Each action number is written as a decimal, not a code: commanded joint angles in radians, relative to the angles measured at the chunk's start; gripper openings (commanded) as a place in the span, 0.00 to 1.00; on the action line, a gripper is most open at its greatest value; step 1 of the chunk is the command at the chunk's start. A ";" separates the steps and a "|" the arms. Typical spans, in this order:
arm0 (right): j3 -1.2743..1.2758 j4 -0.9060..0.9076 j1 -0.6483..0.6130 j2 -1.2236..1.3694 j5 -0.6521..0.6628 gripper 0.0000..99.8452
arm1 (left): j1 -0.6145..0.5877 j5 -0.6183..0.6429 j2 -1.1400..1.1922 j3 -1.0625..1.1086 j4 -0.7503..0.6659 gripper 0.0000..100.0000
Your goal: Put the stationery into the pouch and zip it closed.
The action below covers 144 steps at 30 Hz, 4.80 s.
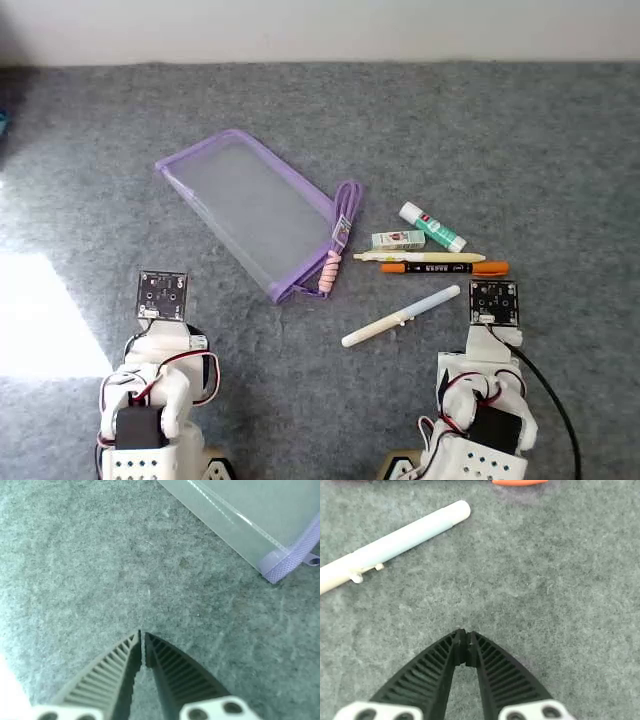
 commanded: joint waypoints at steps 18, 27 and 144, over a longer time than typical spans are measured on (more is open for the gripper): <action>0.017 0.012 0.010 -0.015 -0.009 0.01 | 0.002 -0.009 -0.011 -0.008 0.003 0.01; 0.017 0.012 0.001 -0.015 -0.009 0.01 | 0.002 -0.009 -0.011 -0.008 0.003 0.01; -1.409 0.400 -0.441 1.785 0.227 0.01 | 0.002 -0.009 -0.011 -0.008 0.003 0.01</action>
